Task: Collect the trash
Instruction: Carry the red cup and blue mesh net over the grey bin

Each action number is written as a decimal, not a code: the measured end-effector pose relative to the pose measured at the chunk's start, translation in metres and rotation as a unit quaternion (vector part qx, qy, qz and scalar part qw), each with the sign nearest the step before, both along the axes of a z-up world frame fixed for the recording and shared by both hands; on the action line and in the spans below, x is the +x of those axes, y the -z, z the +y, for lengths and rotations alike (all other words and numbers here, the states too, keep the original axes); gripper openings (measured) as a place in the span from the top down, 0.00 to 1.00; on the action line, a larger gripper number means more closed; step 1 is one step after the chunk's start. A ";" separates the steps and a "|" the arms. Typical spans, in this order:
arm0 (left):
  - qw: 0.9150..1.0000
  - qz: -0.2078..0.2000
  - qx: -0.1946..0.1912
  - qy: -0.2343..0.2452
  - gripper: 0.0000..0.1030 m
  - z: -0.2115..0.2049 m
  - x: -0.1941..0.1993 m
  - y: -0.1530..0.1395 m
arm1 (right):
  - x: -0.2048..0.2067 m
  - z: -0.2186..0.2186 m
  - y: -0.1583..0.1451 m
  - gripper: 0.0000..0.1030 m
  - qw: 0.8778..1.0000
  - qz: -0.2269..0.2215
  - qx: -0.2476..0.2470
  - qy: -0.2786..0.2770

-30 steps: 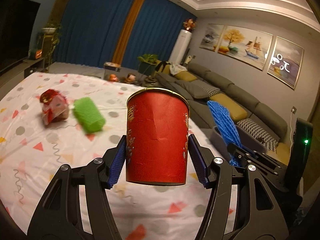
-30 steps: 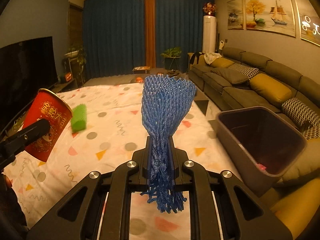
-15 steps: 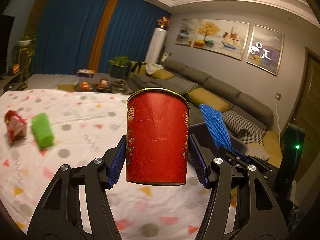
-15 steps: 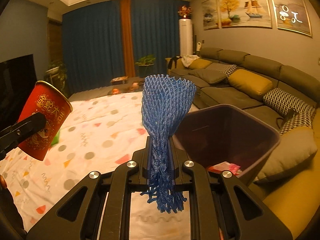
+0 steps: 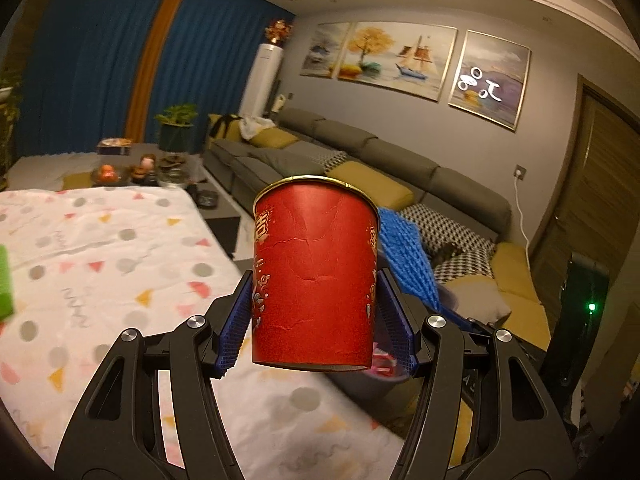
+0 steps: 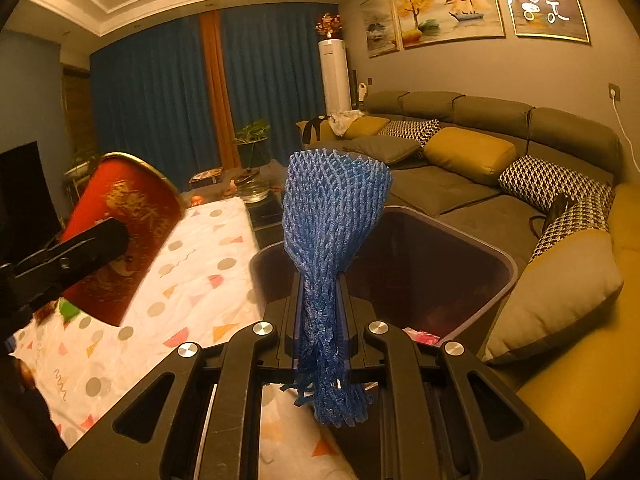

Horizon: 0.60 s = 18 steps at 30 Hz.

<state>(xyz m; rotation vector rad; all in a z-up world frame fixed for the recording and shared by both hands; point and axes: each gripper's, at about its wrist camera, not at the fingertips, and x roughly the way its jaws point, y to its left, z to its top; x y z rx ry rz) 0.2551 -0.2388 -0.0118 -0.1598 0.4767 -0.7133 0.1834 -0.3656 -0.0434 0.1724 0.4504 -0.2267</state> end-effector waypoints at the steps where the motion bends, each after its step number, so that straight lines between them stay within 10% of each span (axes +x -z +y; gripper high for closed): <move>1: 1.000 0.002 0.001 0.005 0.42 -0.007 0.003 0.002 | 0.000 -0.002 0.001 0.85 1.000 0.000 0.002 0.001; 18: 0.998 0.038 0.024 0.050 0.42 -0.065 0.042 0.034 | 0.009 -0.031 0.009 0.84 0.999 0.006 0.027 0.020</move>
